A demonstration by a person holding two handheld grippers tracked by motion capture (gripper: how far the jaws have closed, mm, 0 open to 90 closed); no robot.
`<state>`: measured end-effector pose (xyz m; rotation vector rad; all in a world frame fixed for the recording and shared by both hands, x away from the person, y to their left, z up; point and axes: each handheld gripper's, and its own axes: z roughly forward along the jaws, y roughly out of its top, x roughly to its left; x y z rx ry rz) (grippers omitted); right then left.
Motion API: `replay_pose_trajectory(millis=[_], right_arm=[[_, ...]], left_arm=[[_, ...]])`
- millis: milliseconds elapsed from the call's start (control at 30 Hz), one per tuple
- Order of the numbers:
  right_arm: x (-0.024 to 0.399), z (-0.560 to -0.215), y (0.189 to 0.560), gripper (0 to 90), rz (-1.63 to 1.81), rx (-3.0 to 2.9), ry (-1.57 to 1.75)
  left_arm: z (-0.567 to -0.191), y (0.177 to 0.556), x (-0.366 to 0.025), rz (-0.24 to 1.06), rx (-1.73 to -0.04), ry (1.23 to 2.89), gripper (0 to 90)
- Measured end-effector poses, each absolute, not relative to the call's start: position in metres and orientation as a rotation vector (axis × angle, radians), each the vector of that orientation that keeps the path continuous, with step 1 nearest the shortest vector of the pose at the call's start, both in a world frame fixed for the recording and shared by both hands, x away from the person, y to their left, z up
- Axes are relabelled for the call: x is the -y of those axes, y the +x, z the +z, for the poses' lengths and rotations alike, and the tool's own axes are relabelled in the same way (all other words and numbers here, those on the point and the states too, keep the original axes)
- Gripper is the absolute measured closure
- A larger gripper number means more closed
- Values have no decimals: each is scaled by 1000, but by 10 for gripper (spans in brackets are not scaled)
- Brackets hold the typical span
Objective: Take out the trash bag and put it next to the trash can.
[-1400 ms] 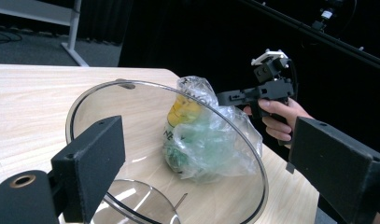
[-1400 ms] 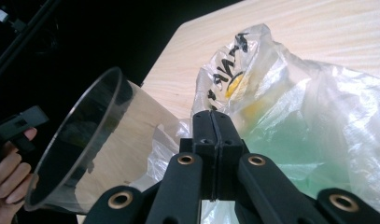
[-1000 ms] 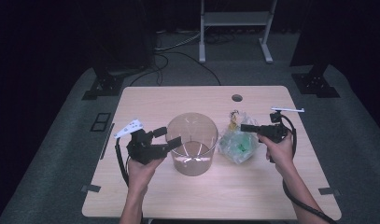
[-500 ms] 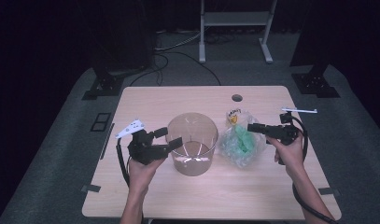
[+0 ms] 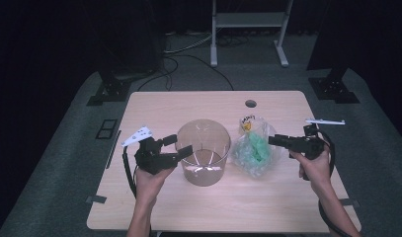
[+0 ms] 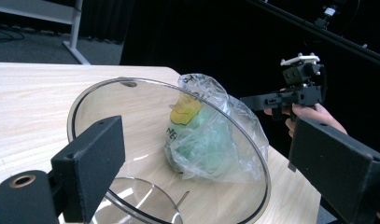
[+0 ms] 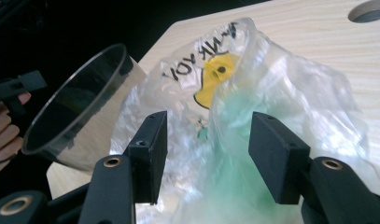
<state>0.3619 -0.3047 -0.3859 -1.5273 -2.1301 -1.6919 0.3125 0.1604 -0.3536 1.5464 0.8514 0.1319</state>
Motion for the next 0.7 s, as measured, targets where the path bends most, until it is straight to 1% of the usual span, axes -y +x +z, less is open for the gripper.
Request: replay_pose_trajectory(millis=[333,700], right_arm=[[324,-393,344,468,-1710,2115,-1561],[339,-408,330,468,-1742,2064,-1587]], left_arm=[[-354,313,-160,131,-852,1548,93],[-353,313,-161,132,-853,1547,92]])
